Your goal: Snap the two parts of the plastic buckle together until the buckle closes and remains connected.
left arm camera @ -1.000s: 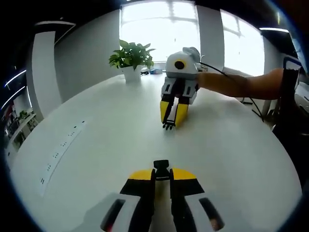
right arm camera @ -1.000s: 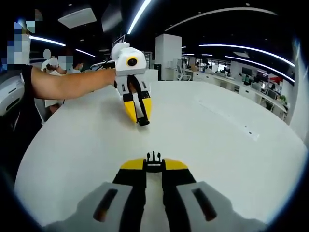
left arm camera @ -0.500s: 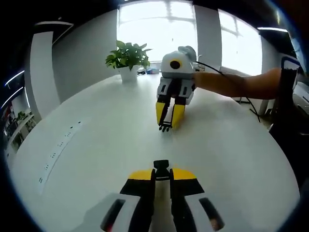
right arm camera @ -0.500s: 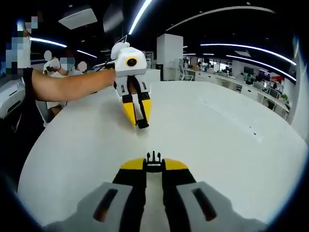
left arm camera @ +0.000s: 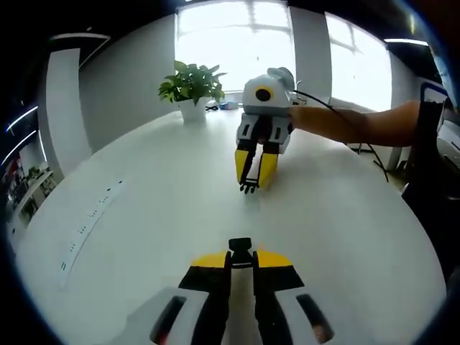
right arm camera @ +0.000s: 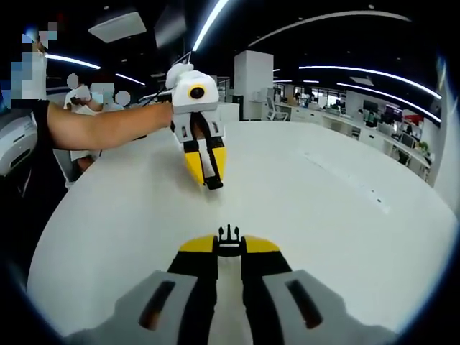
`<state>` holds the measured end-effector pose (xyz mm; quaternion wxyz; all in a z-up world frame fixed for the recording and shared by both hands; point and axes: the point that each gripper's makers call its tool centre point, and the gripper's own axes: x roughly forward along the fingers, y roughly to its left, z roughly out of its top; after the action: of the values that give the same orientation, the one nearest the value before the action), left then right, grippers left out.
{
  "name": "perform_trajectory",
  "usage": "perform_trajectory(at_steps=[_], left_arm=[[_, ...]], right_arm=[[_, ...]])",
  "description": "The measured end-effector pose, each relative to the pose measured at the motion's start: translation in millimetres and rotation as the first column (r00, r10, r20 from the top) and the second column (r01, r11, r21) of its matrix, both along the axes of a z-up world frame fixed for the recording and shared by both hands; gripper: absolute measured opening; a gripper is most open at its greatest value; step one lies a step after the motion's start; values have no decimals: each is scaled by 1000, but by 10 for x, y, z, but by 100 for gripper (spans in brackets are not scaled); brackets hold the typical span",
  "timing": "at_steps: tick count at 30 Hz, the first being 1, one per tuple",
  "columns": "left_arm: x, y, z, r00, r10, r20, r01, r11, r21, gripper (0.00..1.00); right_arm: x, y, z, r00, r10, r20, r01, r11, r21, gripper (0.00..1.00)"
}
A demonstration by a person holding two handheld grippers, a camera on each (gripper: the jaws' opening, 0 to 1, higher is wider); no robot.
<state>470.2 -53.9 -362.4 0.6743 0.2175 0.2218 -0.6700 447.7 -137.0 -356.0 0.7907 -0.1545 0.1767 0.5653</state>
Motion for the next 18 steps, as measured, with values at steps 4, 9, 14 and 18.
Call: perform_trajectory(at_steps=[4,9,14,18], left_arm=[[-12,-7,-4,1000,-7,-3,7,1000,3,9],[-6,-4,0,1000,-9,-5,9,1000,4,9],[-18,0,-4,1000,-11,-6,11,1000,6,9],[-48,-2,-10,1000,-16,-11,17,1000,9,9]], right_arm=[[13,6,1,1000,3,0,-3,1000,1,11],[17,7,0,1000,7,-1,-7,1000,-1,11],[18,10,-1,1000,9,-1,-9,1000,-1,11],[9,15,5,1000,11,-2,-11,1000,-1,11]])
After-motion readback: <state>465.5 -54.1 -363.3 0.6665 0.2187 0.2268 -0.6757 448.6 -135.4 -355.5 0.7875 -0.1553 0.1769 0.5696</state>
